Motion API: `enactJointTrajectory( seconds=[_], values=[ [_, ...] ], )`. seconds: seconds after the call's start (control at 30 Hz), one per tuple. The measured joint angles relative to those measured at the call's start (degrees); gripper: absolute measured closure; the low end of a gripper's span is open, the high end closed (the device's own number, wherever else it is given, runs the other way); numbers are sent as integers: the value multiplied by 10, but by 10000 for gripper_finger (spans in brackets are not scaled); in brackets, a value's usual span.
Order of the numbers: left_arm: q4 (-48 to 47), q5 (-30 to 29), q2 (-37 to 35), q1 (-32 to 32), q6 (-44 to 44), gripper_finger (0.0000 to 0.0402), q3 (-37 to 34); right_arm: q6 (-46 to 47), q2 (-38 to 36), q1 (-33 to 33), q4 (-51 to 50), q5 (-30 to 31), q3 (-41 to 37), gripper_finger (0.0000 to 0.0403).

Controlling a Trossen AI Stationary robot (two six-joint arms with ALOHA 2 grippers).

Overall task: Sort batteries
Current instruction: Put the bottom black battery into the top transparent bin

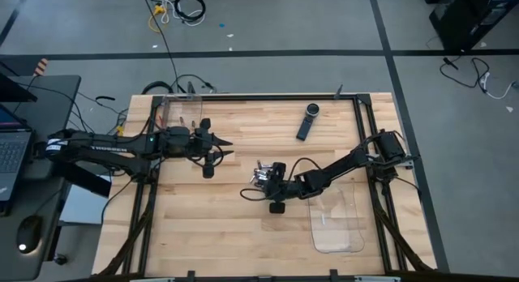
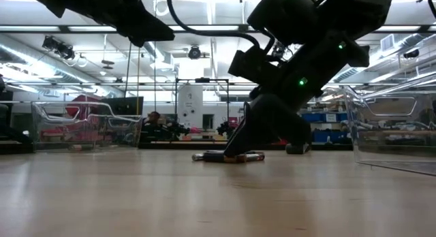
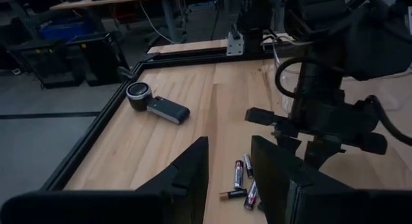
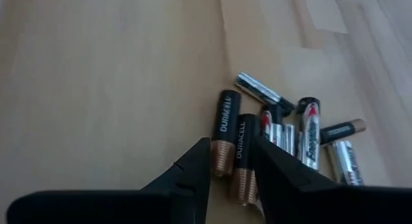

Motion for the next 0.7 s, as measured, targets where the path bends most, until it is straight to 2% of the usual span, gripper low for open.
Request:
enactJointTrajectory(
  seconds=[0.17,0.7],
  values=[
    [-8,0,0,0,0,284,0,-7,0,0,11,-25,0,299],
    [-8,-1,0,0,0,284,0,-2,0,-2,38,-26,0,301]
  ],
)
